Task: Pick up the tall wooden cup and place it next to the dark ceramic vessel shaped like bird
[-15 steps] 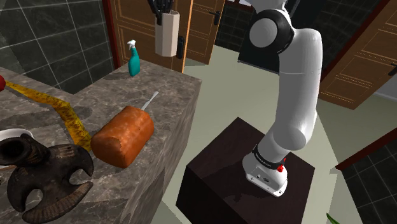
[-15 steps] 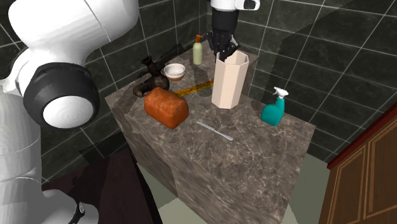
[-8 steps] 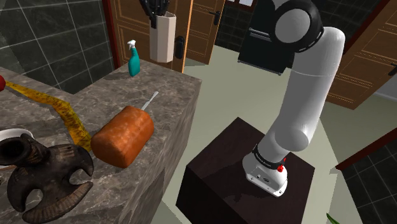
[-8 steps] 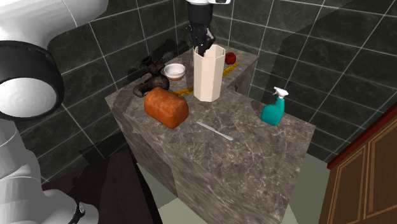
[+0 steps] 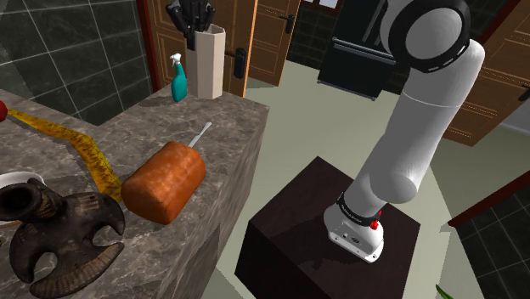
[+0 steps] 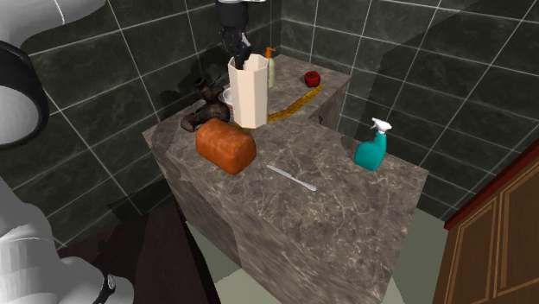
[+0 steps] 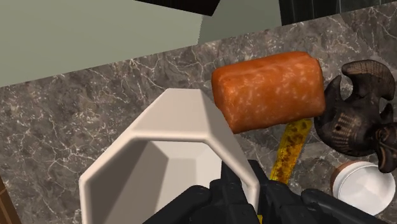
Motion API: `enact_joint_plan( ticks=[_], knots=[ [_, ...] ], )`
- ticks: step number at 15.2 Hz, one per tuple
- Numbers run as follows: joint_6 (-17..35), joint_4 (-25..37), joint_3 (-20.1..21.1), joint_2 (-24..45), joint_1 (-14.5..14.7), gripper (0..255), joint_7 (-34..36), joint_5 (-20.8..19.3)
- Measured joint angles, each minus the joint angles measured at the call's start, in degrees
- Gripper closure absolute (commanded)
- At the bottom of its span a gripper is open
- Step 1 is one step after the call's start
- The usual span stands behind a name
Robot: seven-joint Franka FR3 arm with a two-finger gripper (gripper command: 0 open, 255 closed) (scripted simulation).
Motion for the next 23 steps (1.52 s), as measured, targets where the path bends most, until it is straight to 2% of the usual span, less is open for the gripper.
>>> enact_joint_plan(
  ticks=[1,13,23],
  knots=[
    [0.51,-1.76,0.51,-1.29,0.67,255,1.26,0.19],
    [1.72,-3.85,7.12,-2.22,10.11,255,17.22,-0.65],
    [-0.71,4.42,12.34,4.15,19.81,255,31.14,-4.17]
  ],
)
